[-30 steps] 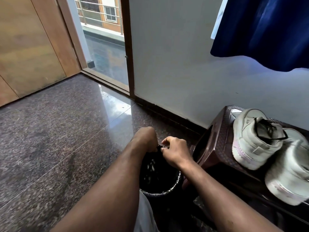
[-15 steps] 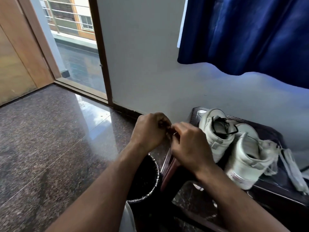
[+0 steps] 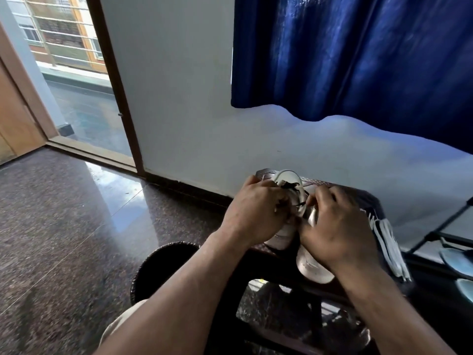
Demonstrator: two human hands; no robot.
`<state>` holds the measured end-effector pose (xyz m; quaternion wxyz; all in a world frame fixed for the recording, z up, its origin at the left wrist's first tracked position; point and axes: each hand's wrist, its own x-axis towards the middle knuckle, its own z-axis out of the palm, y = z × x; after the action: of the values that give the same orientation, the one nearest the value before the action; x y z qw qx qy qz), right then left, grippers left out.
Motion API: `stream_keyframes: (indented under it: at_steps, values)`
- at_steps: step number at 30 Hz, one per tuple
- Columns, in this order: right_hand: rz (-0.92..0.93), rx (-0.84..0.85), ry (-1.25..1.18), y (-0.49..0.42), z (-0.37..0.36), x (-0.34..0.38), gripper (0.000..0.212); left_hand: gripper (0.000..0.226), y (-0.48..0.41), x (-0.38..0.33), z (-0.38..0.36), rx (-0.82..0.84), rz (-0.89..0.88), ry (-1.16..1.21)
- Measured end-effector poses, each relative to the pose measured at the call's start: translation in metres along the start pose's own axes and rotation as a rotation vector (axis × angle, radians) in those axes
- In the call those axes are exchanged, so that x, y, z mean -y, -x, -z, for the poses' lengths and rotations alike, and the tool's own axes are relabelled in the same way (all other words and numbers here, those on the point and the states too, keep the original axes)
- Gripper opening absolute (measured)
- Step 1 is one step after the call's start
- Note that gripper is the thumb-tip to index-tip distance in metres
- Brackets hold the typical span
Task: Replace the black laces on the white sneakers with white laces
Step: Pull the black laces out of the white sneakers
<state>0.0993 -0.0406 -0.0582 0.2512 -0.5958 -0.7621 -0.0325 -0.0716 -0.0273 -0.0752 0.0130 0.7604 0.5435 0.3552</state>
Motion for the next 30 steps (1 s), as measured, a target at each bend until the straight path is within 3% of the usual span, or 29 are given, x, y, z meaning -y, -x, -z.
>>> stream_keyframes:
  at_steps: [3, 6, 14, 18, 21, 23, 26, 28, 30]
  values:
    - [-0.029, 0.103, 0.057, 0.005, 0.001, -0.007, 0.038, 0.03, 0.001, 0.0, -0.007, 0.064, -0.003, -0.09]
    - [-0.01, 0.08, 0.049, 0.007, 0.0, -0.011, 0.042, 0.049, 0.001, -0.002, -0.008, 0.106, 0.02, -0.105]
    - [-0.045, -0.043, 0.049, 0.001, -0.003, -0.035, 0.034, 0.032, 0.003, -0.014, -0.009, 0.112, 0.028, -0.111]
    - [-0.081, -0.048, 0.07, -0.003, -0.004, -0.044, 0.033, 0.039, 0.003, -0.013, -0.009, 0.136, -0.004, -0.079]
    - [-0.037, -0.141, 0.007, -0.004, -0.006, -0.049, 0.031, 0.015, -0.01, -0.014, -0.008, -0.058, 0.011, 0.035]
    - [0.013, -0.193, -0.089, -0.008, -0.006, -0.047, 0.023, 0.014, -0.025, -0.012, -0.008, -0.112, 0.084, 0.021]
    - [0.026, -0.172, -0.17, -0.014, -0.008, -0.038, 0.029, 0.026, -0.043, -0.013, -0.014, 0.061, 0.115, -0.114]
    - [0.014, -0.118, -0.101, -0.018, -0.011, -0.033, 0.037, 0.033, -0.049, -0.016, -0.02, 0.18, 0.104, -0.185]
    - [-0.005, -0.04, -0.012, -0.021, -0.011, -0.029, 0.043, 0.027, -0.05, -0.015, -0.026, 0.182, 0.085, -0.206]
